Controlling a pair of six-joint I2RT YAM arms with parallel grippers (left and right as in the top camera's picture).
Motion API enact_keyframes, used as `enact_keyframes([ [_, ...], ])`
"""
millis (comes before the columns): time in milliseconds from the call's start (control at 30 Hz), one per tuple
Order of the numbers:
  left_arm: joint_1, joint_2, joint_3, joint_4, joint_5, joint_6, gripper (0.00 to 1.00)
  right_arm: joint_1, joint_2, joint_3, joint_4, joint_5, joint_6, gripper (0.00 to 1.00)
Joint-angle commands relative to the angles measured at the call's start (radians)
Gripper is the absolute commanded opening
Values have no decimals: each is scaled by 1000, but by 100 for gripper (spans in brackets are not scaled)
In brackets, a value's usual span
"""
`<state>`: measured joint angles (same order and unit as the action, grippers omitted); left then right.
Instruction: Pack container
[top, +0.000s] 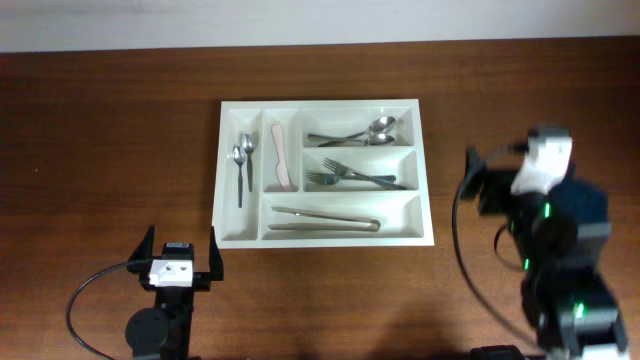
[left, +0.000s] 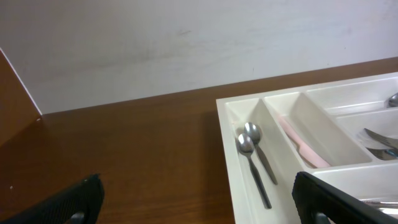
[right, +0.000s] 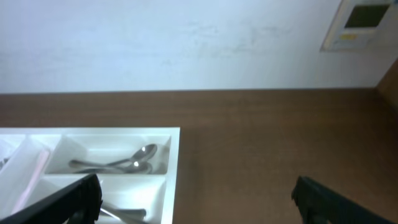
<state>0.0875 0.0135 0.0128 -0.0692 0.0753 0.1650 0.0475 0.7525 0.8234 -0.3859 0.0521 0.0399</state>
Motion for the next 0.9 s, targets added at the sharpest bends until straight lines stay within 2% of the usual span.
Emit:
enact_keyframes([
  [0,5,-8,-4,-3,14,9,99,-3,-153,-159,42,1,-10,99],
  [200,5,-8,-4,-3,14,9,99,-3,-396,-411,105,-23,-10,99],
  [467,5,-8,-4,-3,15,9,99,-2,-614,-604,117,-42,-10,99],
  [867,5,-8,-4,-3,14,9,99,-2,-703,-739,106,-38,-35,99],
])
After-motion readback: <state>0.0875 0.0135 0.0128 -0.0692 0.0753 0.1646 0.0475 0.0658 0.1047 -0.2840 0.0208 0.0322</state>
